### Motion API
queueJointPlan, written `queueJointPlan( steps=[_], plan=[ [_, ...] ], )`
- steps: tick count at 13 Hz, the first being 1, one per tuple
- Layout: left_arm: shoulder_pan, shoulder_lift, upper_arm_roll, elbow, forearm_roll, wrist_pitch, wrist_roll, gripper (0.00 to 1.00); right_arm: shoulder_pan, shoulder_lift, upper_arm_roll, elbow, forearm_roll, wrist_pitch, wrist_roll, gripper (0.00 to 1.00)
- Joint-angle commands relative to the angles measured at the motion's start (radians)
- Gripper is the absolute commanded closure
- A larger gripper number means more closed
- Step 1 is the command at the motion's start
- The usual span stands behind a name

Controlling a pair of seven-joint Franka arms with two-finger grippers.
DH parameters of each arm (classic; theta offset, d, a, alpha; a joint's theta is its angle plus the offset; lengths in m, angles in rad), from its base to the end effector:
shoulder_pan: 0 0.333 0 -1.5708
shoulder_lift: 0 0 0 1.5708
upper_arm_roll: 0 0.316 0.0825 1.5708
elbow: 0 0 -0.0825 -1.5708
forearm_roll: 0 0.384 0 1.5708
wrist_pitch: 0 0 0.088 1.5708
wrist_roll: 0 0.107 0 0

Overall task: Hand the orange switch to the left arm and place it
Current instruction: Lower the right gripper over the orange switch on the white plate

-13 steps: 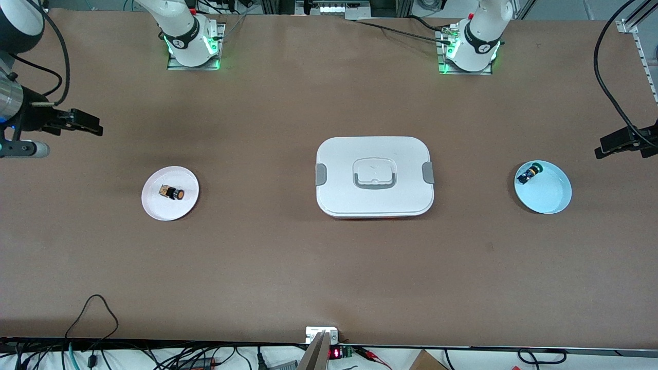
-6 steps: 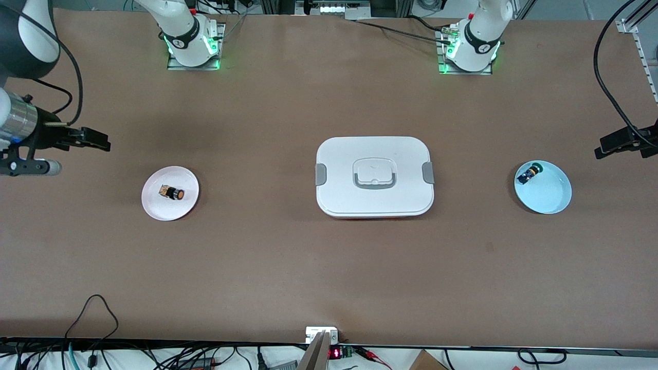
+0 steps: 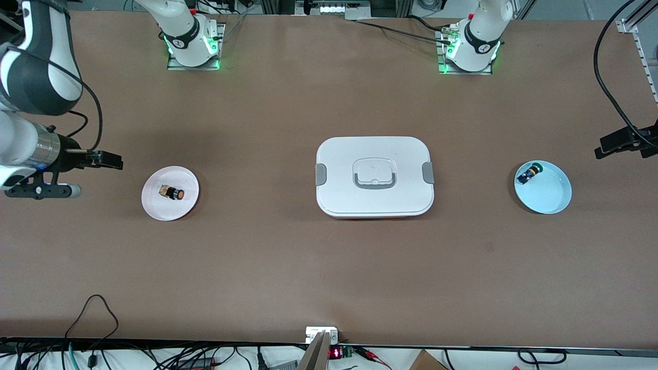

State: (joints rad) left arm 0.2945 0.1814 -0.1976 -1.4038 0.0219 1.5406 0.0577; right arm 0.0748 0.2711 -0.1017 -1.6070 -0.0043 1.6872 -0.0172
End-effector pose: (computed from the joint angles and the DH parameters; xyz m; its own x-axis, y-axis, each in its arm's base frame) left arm 0.6013 0.0722 0.5969 0.9983 0.0415 -0.0403 0.0421 -0.9990 0.0159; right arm 0.6209 -0.0115 0.4569 0.9819 -0.0102 -0.1889 -0.0050 -0.9996 0.0280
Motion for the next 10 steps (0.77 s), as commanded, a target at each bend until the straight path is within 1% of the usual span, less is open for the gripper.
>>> queueJointPlan(
  steps=[1, 8, 10],
  plan=[
    [-0.002, 0.015, 0.000, 0.034, -0.005, -0.014, -0.007, 0.00, -0.004, 0.039, 0.002, 0.013, 0.006, 0.014, 0.022, 0.00],
    [-0.002, 0.015, 0.001, 0.035, -0.005, -0.014, -0.007, 0.00, -0.003, 0.091, 0.002, -0.005, 0.006, 0.065, 0.029, 0.00],
    [0.002, 0.015, 0.001, 0.037, -0.007, -0.014, -0.006, 0.00, 0.003, 0.092, 0.002, -0.040, 0.006, 0.124, 0.036, 0.00]
  ],
)
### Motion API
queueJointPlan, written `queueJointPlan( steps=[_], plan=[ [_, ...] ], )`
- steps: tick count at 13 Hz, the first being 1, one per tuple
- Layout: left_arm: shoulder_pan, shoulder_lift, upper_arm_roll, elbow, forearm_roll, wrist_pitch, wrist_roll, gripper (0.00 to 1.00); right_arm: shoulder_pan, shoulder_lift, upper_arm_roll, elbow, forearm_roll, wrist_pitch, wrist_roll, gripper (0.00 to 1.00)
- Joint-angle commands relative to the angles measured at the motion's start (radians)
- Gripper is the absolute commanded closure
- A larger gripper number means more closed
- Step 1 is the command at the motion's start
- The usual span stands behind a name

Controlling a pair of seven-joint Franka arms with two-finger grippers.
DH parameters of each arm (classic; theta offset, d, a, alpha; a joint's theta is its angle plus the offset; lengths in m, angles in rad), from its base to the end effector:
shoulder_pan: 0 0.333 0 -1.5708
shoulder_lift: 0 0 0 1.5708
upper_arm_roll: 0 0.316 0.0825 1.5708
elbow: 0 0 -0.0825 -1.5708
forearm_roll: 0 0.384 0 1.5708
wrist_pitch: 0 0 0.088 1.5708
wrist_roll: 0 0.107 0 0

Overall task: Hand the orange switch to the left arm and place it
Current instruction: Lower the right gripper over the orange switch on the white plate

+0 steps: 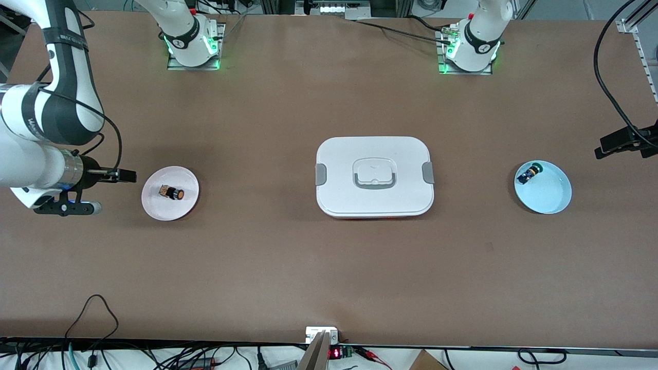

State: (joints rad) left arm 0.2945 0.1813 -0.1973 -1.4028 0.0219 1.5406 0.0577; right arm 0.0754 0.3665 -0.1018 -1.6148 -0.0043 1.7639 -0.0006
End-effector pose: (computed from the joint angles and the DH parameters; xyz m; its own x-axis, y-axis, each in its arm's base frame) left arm 0.6013 0.0724 0.5975 0.9984 0.0418 -0.0392 0.0425 -0.9990 0.0157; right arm 0.6379 -0.0105 0.3985 0.9765 -0.0256 -0.2139 -0.0174 -0.9990 0.0402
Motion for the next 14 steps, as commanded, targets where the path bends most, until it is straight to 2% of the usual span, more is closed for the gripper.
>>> queueJointPlan(
  steps=[1, 4, 8, 14],
  plan=[
    [0.005, 0.015, 0.001, 0.036, -0.007, -0.014, -0.004, 0.00, 0.003, -0.006, 0.002, -0.068, 0.006, 0.089, 0.049, 0.00],
    [0.003, 0.015, -0.001, 0.036, -0.007, -0.014, -0.006, 0.00, 0.018, -0.011, 0.002, -0.163, 0.006, 0.207, 0.129, 0.00],
    [0.003, 0.017, -0.002, 0.036, -0.005, -0.014, 0.004, 0.00, 0.035, 0.014, 0.004, -0.287, 0.007, 0.383, 0.137, 0.00],
    [0.005, 0.015, 0.001, 0.036, -0.002, -0.022, 0.004, 0.00, 0.063, 0.104, 0.004, -0.300, 0.013, 0.460, 0.172, 0.00]
  ],
)
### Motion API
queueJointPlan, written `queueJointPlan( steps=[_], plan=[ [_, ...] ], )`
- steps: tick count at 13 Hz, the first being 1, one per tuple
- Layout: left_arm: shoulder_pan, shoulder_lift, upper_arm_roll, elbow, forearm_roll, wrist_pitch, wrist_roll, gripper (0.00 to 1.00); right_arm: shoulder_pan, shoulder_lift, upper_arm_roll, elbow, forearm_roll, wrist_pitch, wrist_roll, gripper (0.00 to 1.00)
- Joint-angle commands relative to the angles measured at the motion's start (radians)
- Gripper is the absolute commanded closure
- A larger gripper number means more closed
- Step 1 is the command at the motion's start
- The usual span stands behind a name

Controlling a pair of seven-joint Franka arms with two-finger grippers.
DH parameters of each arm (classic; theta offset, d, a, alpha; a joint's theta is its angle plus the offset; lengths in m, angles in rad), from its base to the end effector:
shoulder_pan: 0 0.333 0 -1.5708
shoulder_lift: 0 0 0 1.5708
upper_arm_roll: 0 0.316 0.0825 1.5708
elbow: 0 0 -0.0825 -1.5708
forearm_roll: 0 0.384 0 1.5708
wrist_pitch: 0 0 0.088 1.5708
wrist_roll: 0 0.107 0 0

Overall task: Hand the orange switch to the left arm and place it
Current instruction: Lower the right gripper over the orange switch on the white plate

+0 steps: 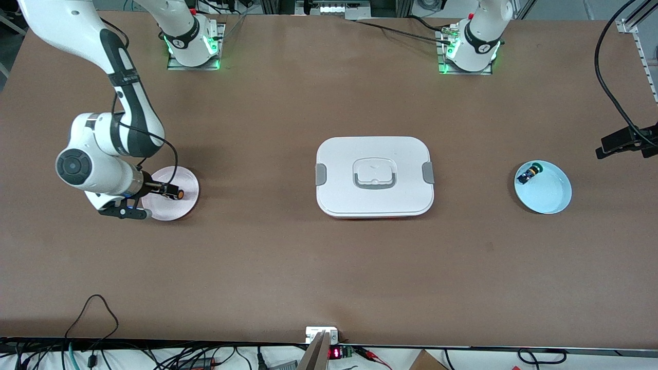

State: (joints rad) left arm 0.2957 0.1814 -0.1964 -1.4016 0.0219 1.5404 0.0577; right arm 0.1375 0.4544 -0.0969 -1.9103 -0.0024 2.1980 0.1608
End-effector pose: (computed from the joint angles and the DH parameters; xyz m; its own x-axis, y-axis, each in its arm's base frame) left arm 0.6012 0.0736 0.5979 0.9983 0.0439 -0.0383 0.0446 -0.9989 0.0155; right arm 0.6095 0.0269 0.2458 0.9811 -0.1162 -0.1548 -0.1064 -0.9919 0.0698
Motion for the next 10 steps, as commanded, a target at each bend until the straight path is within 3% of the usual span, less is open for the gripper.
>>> queueJointPlan(
  steps=[1, 10],
  plan=[
    [0.006, 0.013, 0.000, 0.035, -0.003, -0.022, 0.004, 0.00, -0.001, 0.029, -0.001, -0.006, 0.010, 0.032, 0.002, 0.00],
    [0.013, 0.015, -0.002, 0.035, -0.007, -0.022, 0.002, 0.00, -0.012, 0.061, -0.001, -0.045, 0.027, 0.097, 0.019, 0.00]
  ],
)
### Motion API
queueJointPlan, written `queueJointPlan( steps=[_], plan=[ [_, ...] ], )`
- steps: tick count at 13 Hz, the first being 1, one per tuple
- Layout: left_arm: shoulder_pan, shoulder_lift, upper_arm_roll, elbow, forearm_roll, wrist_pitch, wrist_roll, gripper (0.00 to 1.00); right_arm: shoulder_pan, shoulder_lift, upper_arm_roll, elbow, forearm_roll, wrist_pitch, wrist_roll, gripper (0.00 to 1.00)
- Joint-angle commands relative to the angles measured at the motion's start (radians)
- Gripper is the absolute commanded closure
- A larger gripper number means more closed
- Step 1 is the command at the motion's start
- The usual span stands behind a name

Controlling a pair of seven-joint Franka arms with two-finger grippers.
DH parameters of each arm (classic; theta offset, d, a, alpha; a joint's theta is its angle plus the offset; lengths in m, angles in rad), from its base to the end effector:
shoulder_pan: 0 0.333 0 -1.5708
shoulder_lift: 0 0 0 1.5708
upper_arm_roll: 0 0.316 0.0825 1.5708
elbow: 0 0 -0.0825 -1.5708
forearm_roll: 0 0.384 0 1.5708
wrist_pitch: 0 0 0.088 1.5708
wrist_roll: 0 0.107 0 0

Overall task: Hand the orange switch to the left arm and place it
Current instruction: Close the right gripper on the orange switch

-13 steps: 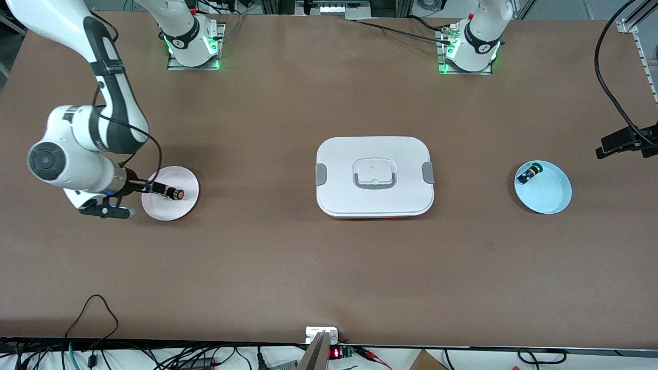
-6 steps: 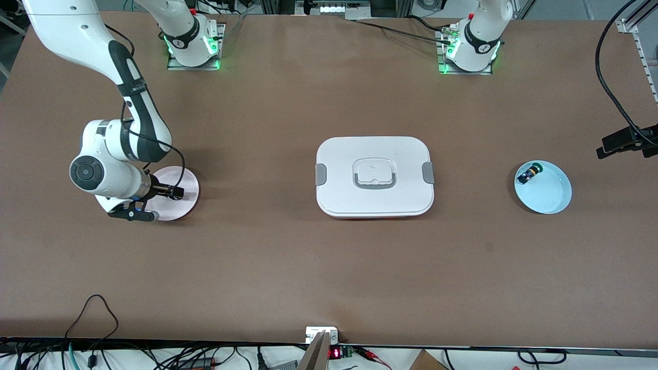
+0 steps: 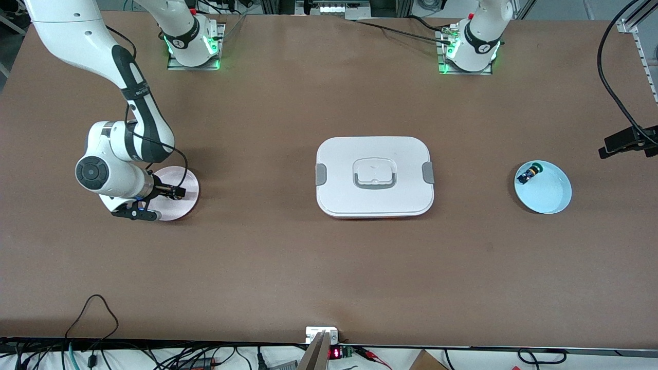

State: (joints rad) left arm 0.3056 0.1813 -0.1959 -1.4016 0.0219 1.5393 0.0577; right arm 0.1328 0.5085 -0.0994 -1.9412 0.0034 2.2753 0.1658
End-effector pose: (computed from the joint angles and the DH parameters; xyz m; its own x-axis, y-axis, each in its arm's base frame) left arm 0.6003 0.0798 0.5979 0.9977 0.0543 -0.0394 0.0549 -0.9984 0.0155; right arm 0.6024 0.0216 0.2066 0.9783 -0.1304 -0.1612 -0.1199 -0.9900 0.0737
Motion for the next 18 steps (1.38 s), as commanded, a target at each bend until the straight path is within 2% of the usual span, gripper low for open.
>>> queueJointPlan(
  steps=[1, 5, 8, 11, 13, 14, 15, 16, 18],
  plan=[
    [0.003, 0.015, -0.002, 0.035, -0.005, -0.021, 0.002, 0.00, -0.012, 0.012, 0.001, -0.015, 0.035, 0.030, 0.014, 0.00],
    [0.003, 0.013, -0.002, 0.035, -0.004, -0.021, 0.004, 0.00, -0.013, 0.021, 0.001, -0.022, 0.038, 0.033, 0.015, 0.00],
    [0.001, 0.015, -0.002, 0.035, 0.001, -0.018, 0.008, 0.00, -0.009, 0.024, 0.001, -0.057, 0.038, 0.099, 0.014, 0.00],
    [0.000, 0.012, -0.013, 0.033, 0.041, -0.016, 0.016, 0.00, -0.007, 0.030, 0.001, -0.058, 0.038, 0.104, 0.014, 0.00],
    [-0.013, 0.017, -0.017, 0.035, 0.061, -0.013, 0.010, 0.00, -0.004, 0.030, 0.001, -0.055, 0.037, 0.102, 0.012, 0.21],
    [-0.014, 0.015, -0.020, 0.035, 0.067, -0.014, 0.005, 0.00, -0.004, 0.030, 0.001, -0.053, 0.037, 0.101, -0.002, 0.37],
    [-0.022, 0.015, -0.023, 0.032, 0.075, -0.018, 0.002, 0.00, -0.002, 0.030, 0.001, -0.051, 0.037, 0.099, -0.003, 0.57],
    [-0.023, 0.015, -0.023, 0.032, 0.075, -0.019, 0.002, 0.00, -0.002, 0.027, 0.001, -0.050, 0.035, 0.098, -0.006, 0.66],
    [-0.023, 0.018, -0.023, 0.032, 0.075, -0.019, 0.004, 0.00, -0.002, 0.016, 0.003, -0.035, 0.032, 0.086, -0.014, 0.72]
  ],
)
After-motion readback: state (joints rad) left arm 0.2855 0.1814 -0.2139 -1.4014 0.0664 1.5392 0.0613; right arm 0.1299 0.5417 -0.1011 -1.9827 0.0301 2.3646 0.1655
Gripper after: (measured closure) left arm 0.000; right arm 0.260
